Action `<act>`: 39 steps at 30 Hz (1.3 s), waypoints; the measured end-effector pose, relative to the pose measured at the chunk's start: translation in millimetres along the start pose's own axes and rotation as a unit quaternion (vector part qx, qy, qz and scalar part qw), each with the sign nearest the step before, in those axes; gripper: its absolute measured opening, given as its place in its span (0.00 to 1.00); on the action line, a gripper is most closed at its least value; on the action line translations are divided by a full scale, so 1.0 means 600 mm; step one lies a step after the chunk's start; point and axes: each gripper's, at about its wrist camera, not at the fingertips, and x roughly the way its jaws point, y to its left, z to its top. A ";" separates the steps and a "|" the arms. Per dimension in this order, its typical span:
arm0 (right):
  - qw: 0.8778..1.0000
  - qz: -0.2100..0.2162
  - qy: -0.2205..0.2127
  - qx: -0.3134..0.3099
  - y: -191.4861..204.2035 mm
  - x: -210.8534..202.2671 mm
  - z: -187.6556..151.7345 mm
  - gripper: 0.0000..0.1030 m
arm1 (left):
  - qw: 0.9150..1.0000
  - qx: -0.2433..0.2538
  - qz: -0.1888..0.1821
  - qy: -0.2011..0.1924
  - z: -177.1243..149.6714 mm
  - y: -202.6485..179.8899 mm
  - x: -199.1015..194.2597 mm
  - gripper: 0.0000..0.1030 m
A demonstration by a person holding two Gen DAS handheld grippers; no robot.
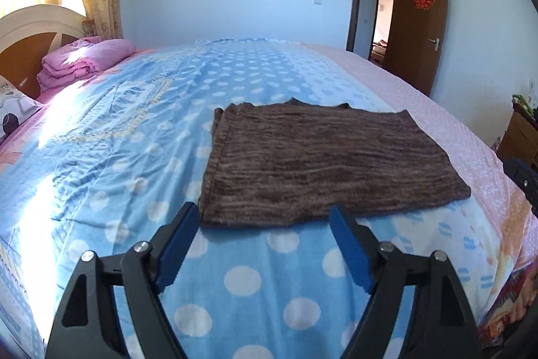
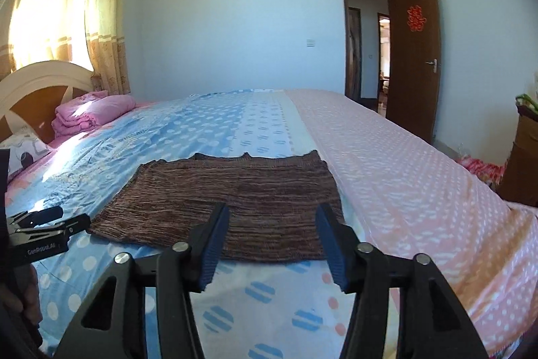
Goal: Fold small clothes
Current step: 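Grasp the folded sweater edge with the left gripper while the right gripper grasps it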
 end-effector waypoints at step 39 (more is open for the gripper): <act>0.973 0.141 0.165 0.080 0.108 0.379 0.008 0.12 | 0.993 -0.102 -0.040 0.036 0.162 -0.014 0.244 0.11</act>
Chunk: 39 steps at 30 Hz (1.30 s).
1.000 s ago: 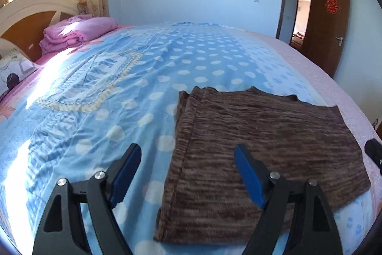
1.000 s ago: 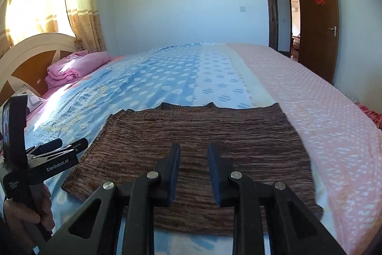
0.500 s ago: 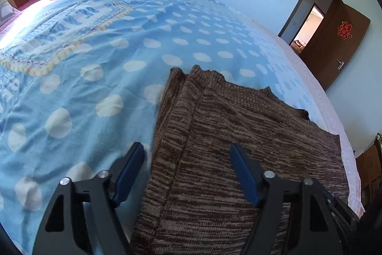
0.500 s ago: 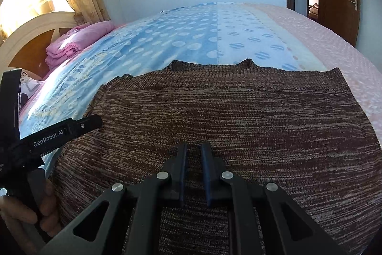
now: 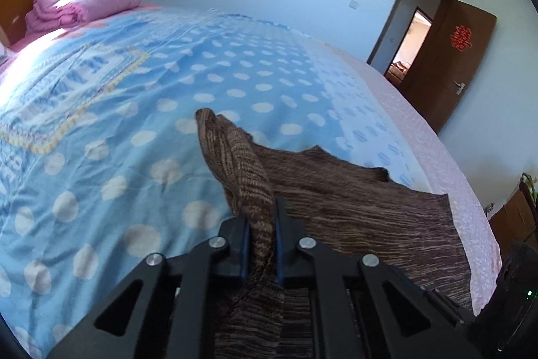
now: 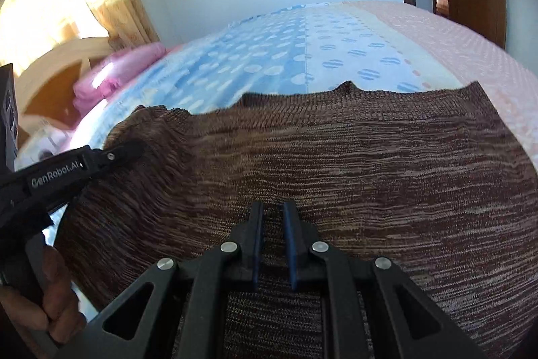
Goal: Fold small clothes
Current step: 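Grasp the folded sweater edge with the left gripper while the right gripper grasps it, then fold the sweater in half with both grippers and open them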
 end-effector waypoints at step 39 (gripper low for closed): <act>0.981 0.126 0.096 0.111 -0.128 0.048 0.092 0.53 | 0.857 0.512 0.010 -0.063 -0.266 -0.172 -0.111 0.77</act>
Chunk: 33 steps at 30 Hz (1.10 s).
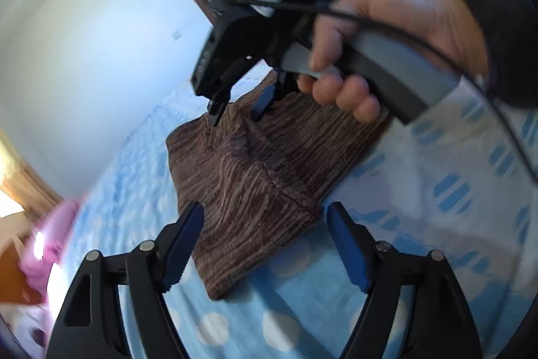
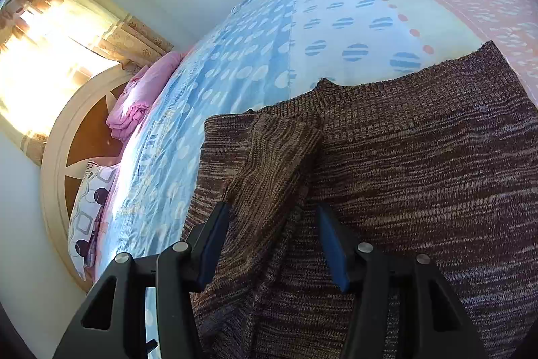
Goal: Fold small clothes
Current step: 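Fold the sweater in half with both grippers and open them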
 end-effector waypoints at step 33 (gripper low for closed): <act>0.996 -0.028 0.011 -0.079 0.046 0.043 0.012 0.09 | 0.946 -0.273 -0.174 -0.004 0.000 0.151 0.060 0.13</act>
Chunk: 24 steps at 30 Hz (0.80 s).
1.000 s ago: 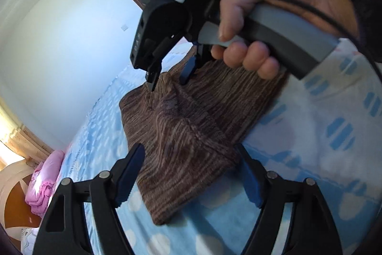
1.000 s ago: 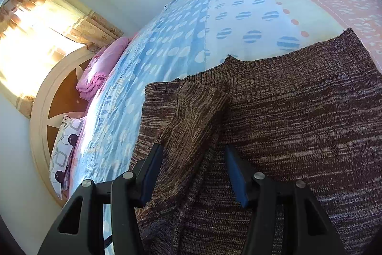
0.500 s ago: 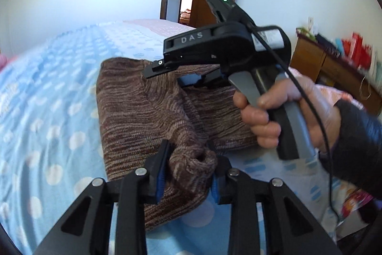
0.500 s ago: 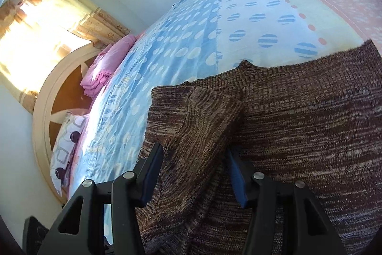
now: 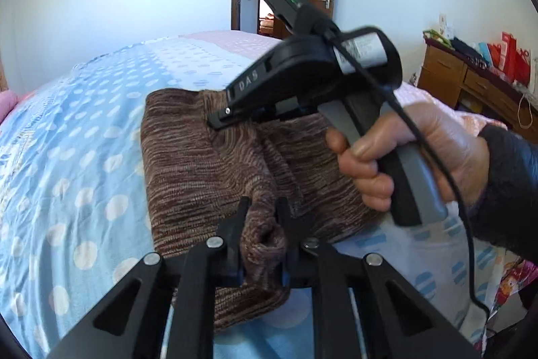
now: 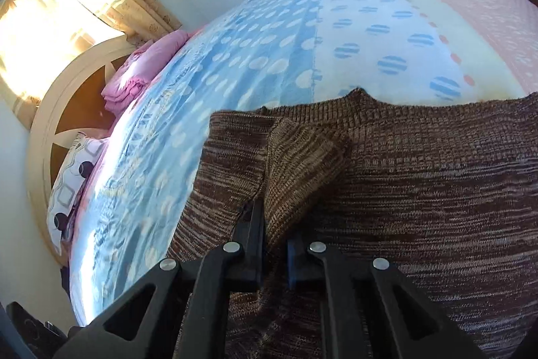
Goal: Fold small clothes
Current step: 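Fold the sweater in half with both grippers and open them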
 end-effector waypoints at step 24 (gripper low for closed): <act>0.987 -0.118 -0.037 -0.103 -0.140 -0.163 0.059 0.09 | 0.992 -0.043 -0.114 -0.031 0.134 -0.140 0.114 0.12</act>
